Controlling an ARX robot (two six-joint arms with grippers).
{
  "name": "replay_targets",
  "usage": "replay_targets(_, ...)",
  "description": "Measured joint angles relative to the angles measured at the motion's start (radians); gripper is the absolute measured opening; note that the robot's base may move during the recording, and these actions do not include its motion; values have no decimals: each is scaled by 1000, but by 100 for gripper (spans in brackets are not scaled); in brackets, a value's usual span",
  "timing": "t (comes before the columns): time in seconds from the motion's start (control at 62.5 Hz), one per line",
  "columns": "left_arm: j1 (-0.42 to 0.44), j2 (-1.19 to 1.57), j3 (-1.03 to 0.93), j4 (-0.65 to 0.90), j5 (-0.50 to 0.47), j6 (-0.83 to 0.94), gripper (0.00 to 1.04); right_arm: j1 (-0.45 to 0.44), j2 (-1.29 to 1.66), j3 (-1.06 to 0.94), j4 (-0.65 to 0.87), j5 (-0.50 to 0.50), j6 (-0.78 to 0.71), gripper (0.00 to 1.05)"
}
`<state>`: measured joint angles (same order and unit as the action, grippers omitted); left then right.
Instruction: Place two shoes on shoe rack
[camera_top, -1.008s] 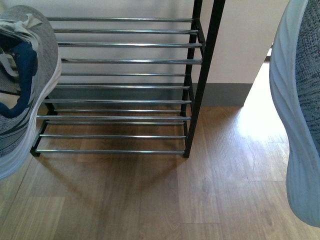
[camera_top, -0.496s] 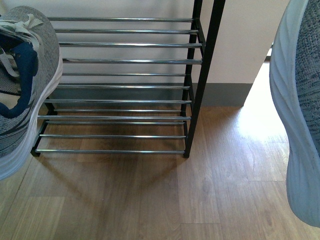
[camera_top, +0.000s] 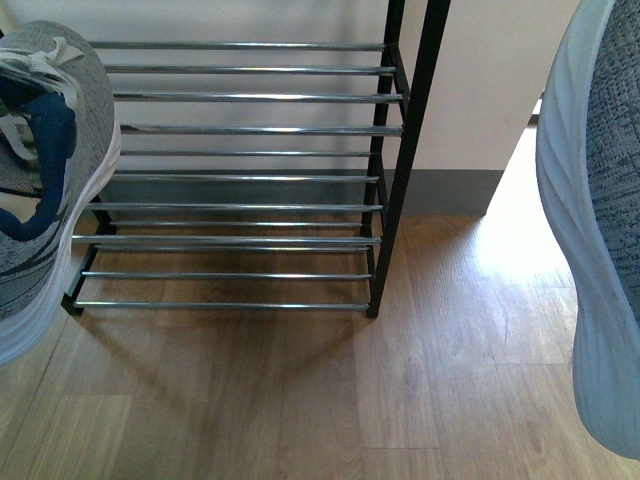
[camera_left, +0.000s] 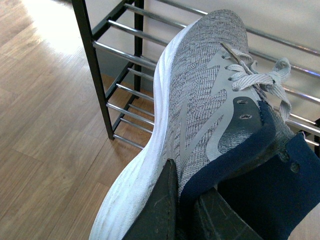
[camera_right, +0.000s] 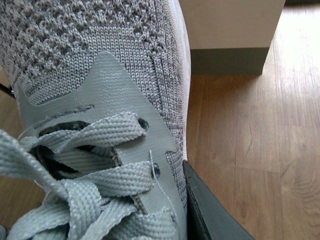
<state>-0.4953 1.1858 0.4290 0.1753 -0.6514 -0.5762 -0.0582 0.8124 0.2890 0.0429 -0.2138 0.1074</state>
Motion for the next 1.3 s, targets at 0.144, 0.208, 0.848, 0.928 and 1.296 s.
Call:
replay_targets(0.144, 0, 0, 0, 0, 0, 0, 2, 0, 0, 0, 0, 0, 0, 2)
replay_targets(0.208, 0, 0, 0, 0, 1, 0, 2, 0, 0, 0, 0, 0, 0, 2)
replay_targets(0.848, 0, 0, -2, -1, 4, 0, 2, 0, 0, 0, 0, 0, 0, 2)
replay_targets(0.928, 0, 0, -4, -4, 5, 0, 2, 0, 0, -2, 0, 0, 0, 2)
replay_targets(1.296, 0, 1, -3, -5, -3, 0, 2, 0, -1, -2, 0, 0, 0, 2)
